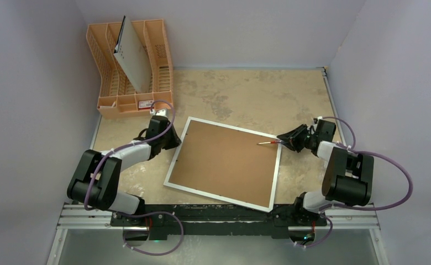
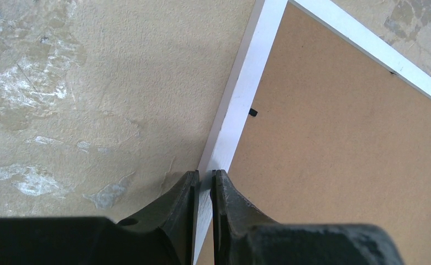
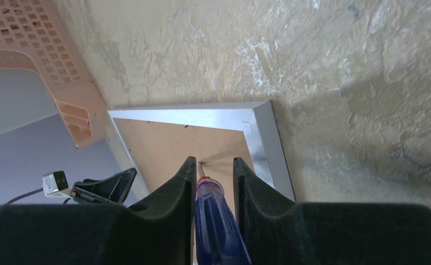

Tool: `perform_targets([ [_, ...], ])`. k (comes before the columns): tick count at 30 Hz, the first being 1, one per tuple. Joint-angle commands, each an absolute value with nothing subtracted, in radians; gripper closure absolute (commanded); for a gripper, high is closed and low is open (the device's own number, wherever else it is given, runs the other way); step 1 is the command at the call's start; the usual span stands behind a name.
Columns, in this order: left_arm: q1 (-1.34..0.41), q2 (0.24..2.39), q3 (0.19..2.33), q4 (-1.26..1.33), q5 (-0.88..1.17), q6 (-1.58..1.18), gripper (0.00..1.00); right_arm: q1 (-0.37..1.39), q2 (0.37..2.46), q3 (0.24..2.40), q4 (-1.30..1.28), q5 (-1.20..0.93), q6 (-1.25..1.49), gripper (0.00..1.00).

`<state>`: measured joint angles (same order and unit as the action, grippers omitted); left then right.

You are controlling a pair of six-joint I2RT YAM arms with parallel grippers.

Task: Take the photo out of the frame
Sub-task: Adjust the photo frame at the center of the board.

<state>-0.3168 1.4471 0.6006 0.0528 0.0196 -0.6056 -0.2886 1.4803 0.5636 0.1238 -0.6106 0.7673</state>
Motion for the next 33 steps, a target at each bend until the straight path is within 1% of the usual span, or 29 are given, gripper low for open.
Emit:
perform_targets([
  [1, -0.330, 1.471, 0.620, 0.015, 0.052, -0.573, 0.83, -0.285, 1.531, 0.520, 0.027, -0.423, 0.643, 0.93],
  [3, -0.330, 1.473, 0.620, 0.018, 0.054, -0.569, 0.83, -0.285, 1.542, 0.521, 0.034, -0.410, 0.629, 0.93],
  [6, -0.330, 1.486, 0.621, 0.028, 0.067, -0.569, 0.83, -0.284, 1.560, 0.525, 0.040, -0.418, 0.624, 0.88],
  [8, -0.330, 1.493, 0.623, 0.032, 0.077, -0.570, 0.83, -0.285, 1.569, 0.526, 0.036, -0.418, 0.622, 0.80],
  [10, -0.330, 1.496, 0.623, 0.034, 0.081, -0.569, 0.83, -0.285, 1.571, 0.526, 0.041, -0.416, 0.622, 0.76],
  [14, -0.330, 1.499, 0.624, 0.030, 0.081, -0.562, 0.82, -0.285, 1.559, 0.522, 0.042, -0.381, 0.618, 0.73],
  [19, -0.330, 1.504, 0.624, 0.031, 0.085, -0.543, 0.82, -0.284, 1.484, 0.517, 0.004, -0.364, 0.606, 0.72],
  [20, -0.330, 1.507, 0.626, 0.031, 0.090, -0.537, 0.82, -0.284, 1.462, 0.516, -0.010, -0.357, 0.603, 0.70],
  [23, -0.330, 1.517, 0.639, 0.024, 0.094, -0.516, 0.82, -0.284, 1.409, 0.499, -0.041, -0.313, 0.603, 0.61],
  [24, -0.330, 1.522, 0.641, 0.023, 0.096, -0.511, 0.82, -0.284, 1.403, 0.494, -0.045, -0.302, 0.602, 0.59],
  [29, -0.330, 1.536, 0.641, 0.035, 0.115, -0.504, 0.82, -0.284, 1.418, 0.475, -0.021, -0.324, 0.603, 0.58],
  [33, -0.330, 1.558, 0.644, 0.043, 0.141, -0.495, 0.82, -0.282, 1.479, 0.469, 0.050, -0.434, 0.617, 0.59],
])
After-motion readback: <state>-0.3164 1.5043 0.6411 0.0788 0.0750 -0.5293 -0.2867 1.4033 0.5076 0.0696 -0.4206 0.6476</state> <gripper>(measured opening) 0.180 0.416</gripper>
